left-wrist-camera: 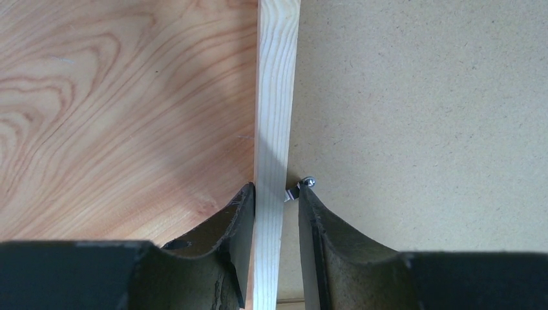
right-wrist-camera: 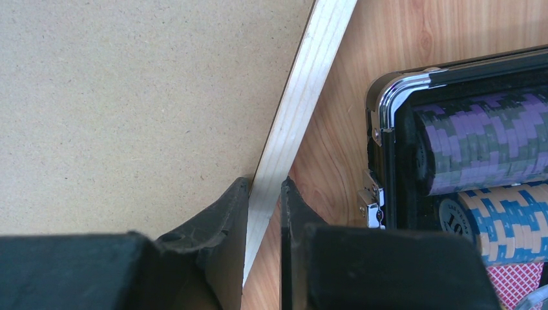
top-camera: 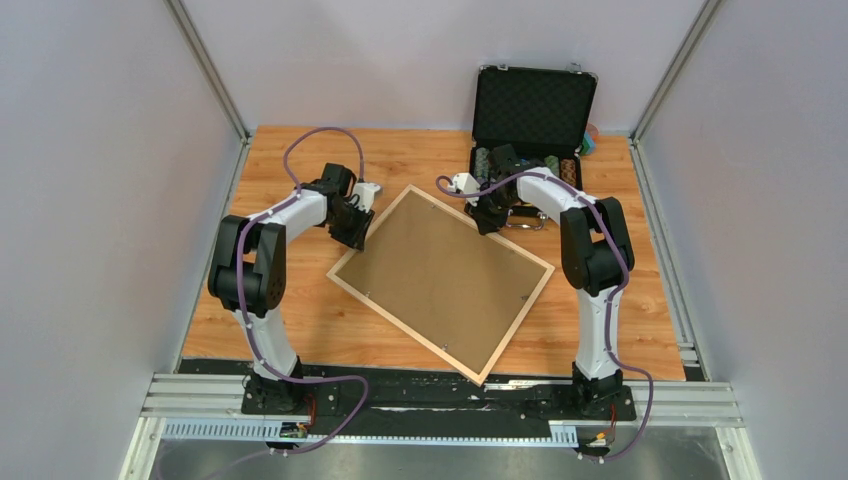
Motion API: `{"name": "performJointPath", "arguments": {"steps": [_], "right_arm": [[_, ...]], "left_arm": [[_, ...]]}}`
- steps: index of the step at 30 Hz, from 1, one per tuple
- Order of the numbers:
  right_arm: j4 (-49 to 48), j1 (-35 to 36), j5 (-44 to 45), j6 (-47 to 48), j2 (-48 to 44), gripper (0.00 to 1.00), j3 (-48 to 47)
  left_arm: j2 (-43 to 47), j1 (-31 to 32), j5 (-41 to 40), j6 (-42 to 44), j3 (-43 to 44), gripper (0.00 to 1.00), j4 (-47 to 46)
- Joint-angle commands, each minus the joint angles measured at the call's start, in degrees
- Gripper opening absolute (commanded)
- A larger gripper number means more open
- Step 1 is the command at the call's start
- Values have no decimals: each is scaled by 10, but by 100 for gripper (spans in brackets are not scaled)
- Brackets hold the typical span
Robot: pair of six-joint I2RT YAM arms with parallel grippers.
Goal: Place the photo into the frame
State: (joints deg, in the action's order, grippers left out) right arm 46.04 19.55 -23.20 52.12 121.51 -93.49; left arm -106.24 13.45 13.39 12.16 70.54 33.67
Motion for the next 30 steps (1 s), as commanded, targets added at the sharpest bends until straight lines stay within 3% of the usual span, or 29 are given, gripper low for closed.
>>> {"name": "performJointPath", "arguments": {"steps": [1,14,16,21,23,27,30], "right_arm": [[-2,6,-17,13,0,0,-6],[-1,6,-15,12,1,0,-4],[-2,6,-18,7,1,0,-7],[-7,6,-33,-18,7,0,-24],[-9,7,-38,-28,10,0,-32],[-15,7,-40,-41,16,0,-40],[-21,7,-37,-50,16,9,-40]], "left_arm": [[20,1,-4,17,4,37,12],[20,1,-2,18,9,26,12],[21,1,-2,19,11,29,16],[34,-1,-1,12,14,61,26],[37,-5,6,2,17,68,31],[38,-13,12,-22,31,72,24],[27,-13,5,-37,45,72,15]]}}
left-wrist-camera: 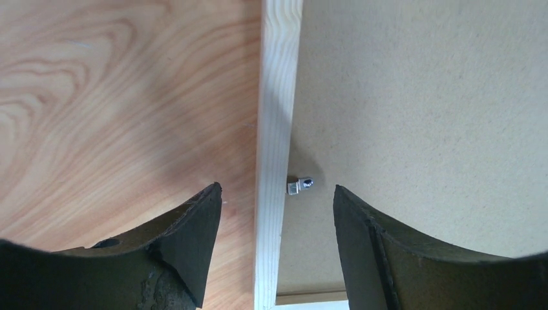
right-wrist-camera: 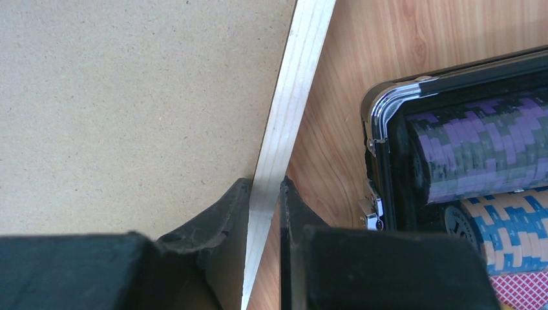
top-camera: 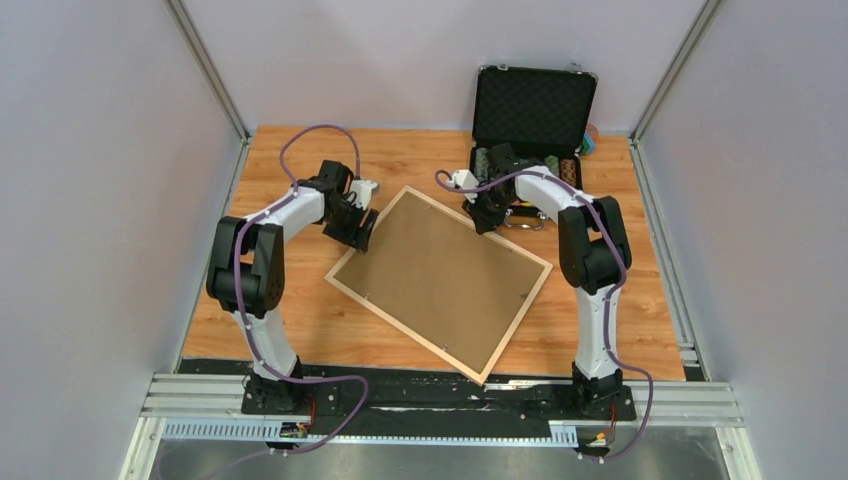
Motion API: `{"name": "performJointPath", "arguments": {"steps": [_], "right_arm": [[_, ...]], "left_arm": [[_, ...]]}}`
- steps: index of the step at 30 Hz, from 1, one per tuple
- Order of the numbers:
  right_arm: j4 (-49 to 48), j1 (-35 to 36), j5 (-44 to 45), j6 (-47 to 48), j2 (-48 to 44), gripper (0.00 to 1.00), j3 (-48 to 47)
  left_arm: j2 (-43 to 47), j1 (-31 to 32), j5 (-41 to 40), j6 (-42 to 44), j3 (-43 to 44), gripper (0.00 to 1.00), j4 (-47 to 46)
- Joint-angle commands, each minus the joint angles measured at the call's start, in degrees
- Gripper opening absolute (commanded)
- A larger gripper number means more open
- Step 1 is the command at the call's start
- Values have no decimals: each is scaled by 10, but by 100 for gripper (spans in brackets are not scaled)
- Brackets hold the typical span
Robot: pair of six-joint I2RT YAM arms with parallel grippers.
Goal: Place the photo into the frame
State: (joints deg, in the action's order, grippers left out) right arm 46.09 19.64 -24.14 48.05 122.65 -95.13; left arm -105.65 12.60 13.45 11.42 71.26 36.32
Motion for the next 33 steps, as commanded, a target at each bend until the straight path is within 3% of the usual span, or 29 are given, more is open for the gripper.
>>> {"name": "performJointPath", "arguments": {"steps": [1,4,9,15,25,33], "right_arm": [[-24,6,-26,-13,3,13,-23],[-33,6,-24,-25,-2,25,-20],[-45,6,-20,-52,-14,38,-22],[-53,6,-12,-87,-43,45,-12],[-62,5,9,-148,-126,49,56],[-81,-10,28,-225,-231,49,166]], "left_arm": [[13,-5,3,-37,48,72,-16],[-13,-5,5,-54,74,69,-23],[-52,-5,18,-86,110,57,-33],[-82,-2,55,-109,136,53,-40],[-107,5,54,-111,147,53,-55],[-122,8,61,-132,147,40,-69]]}}
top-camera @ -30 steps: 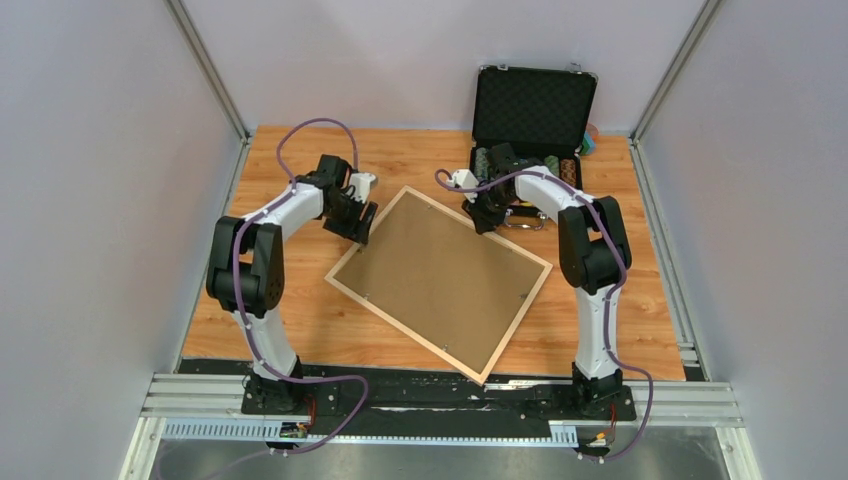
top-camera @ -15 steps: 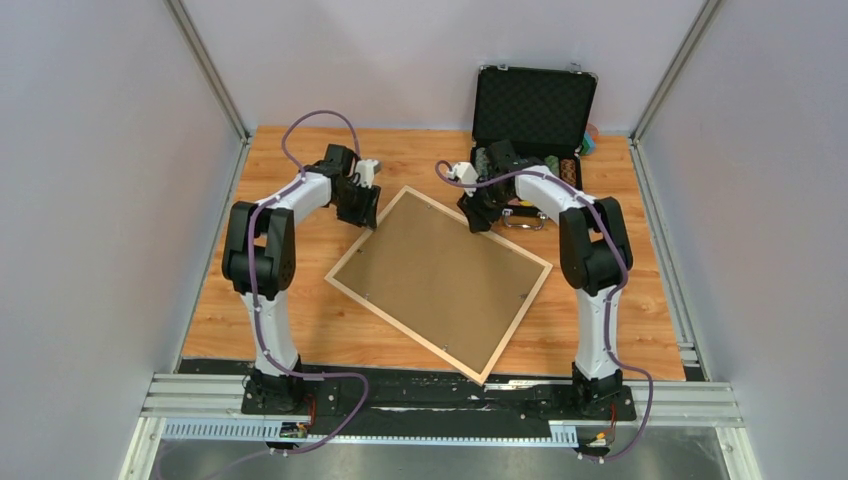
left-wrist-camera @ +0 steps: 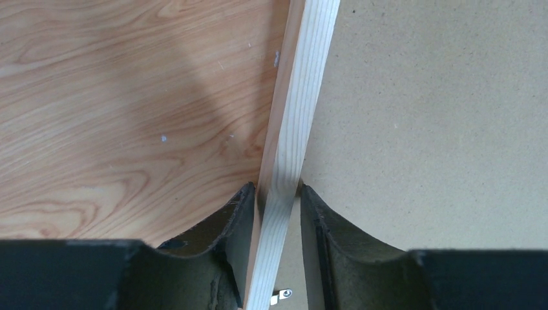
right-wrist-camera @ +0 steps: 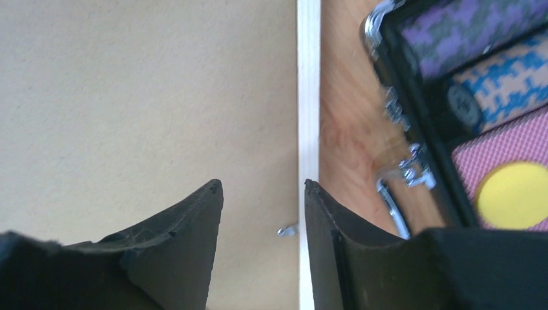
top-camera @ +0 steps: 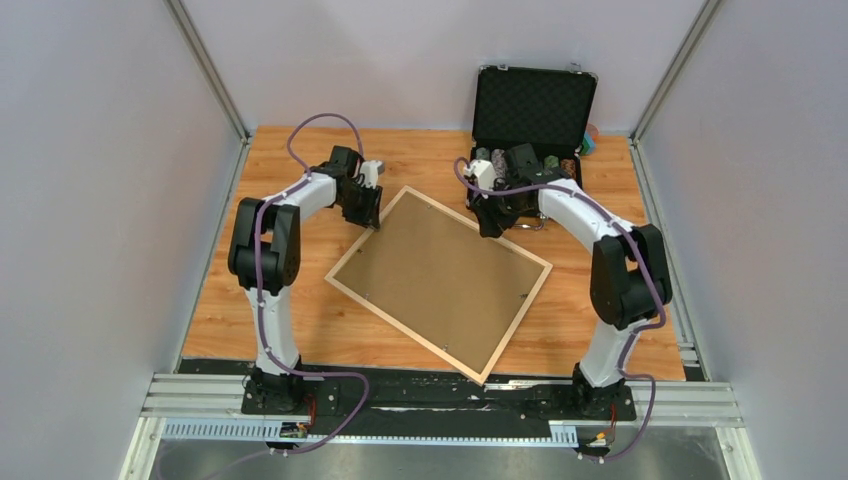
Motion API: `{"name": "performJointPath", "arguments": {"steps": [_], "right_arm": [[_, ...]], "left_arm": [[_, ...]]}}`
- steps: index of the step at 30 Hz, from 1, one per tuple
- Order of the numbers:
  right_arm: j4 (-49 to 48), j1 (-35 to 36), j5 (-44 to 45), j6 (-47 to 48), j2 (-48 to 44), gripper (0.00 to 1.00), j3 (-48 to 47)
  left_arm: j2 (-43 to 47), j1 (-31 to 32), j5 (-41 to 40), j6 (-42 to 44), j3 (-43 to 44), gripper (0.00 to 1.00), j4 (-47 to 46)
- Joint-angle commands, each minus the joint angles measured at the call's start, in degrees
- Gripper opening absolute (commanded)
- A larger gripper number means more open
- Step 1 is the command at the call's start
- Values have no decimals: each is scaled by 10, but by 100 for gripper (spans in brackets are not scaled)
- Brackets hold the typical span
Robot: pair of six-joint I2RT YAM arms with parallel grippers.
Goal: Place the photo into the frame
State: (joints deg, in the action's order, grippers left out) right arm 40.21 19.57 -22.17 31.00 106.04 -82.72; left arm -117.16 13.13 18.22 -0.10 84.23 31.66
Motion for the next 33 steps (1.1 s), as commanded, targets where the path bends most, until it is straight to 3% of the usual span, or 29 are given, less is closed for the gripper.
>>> {"name": "performJointPath", "arguments": {"steps": [1,7,14,23,33], "right_arm": [[-24,-12,8,-60,-82,49,57],[-34,-20,26,-86,-180,49,147],[-39,-47,24,-132,-263,51,236],[-53,-57,-20,-160,-299,55,290],[-71,-109,-67,-200,-224,58,264]], "left_arm": [[-7,3,12,-20,16,39,-28],[-6,2,1,-41,2,26,-45],[28,-18,-26,-68,-52,0,-70],[89,-87,-28,-96,-149,0,-81],[129,-128,-12,-150,-220,0,-40]]}}
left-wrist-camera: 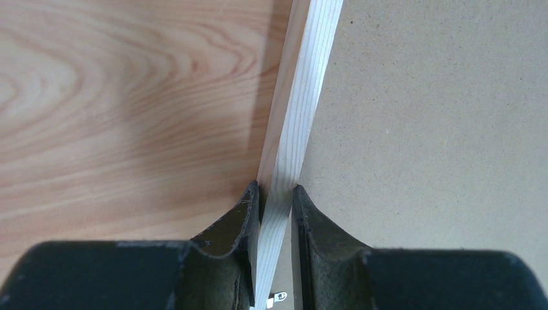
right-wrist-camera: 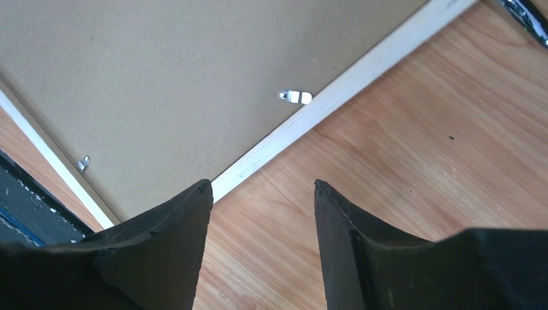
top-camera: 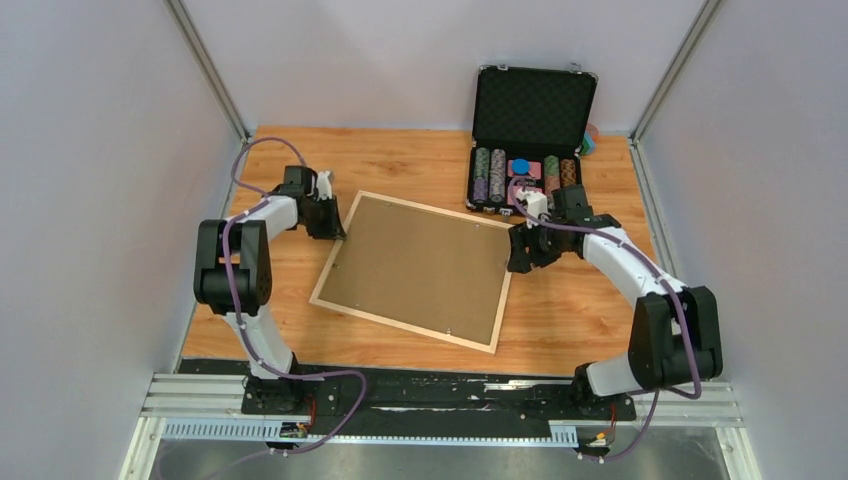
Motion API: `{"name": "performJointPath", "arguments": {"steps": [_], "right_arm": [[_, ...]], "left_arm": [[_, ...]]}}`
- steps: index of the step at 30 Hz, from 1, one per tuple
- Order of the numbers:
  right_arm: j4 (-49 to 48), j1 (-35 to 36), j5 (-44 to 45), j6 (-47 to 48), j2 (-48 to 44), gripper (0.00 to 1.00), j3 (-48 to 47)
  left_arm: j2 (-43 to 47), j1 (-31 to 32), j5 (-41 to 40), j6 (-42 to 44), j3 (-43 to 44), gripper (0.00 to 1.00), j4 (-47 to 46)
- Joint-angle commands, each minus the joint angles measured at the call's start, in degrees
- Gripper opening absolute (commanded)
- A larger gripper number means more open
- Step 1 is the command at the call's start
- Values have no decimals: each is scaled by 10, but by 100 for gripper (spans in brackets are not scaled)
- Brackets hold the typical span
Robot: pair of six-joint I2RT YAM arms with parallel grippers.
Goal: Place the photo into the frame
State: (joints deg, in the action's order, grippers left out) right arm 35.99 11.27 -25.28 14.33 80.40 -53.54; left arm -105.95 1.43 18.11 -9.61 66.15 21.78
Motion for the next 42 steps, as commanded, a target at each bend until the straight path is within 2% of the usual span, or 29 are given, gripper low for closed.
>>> {"name": "performJointPath", "arguments": {"steps": [1,7,14,16,21,24,26,28,32,42], "right_arm": [[-31,-34,-43,-40,45,59,-34],[-42,-64,-75,-68,126,62,-67],[-44,-67,-85,-79,193,60,-106],[-44,-70,-86,-79,212,56,-115],[-46,-75,-86,-79,249,42,-133],[-49,-76,-83,-79,264,31,-140],[-50,-78,-79,-76,270,23,-145],[-50,-79,-71,-65,273,17,-150],[-45,-90,-63,-35,279,11,-166],[3,-105,-40,60,293,7,-213]], "left_arm": [[27,-12,-8,-60,-54,0,58],[96,-13,15,-106,-122,0,25],[160,-13,47,-153,-191,0,-43],[163,-13,59,-155,-195,6,-47],[151,-13,80,-148,-190,44,-52],[142,-13,81,-140,-177,61,-47],[137,-13,84,-131,-169,68,-42],[130,-13,87,-122,-158,73,-37],[111,-13,91,-106,-138,76,-23],[101,-13,69,-81,-122,80,-12]]}}
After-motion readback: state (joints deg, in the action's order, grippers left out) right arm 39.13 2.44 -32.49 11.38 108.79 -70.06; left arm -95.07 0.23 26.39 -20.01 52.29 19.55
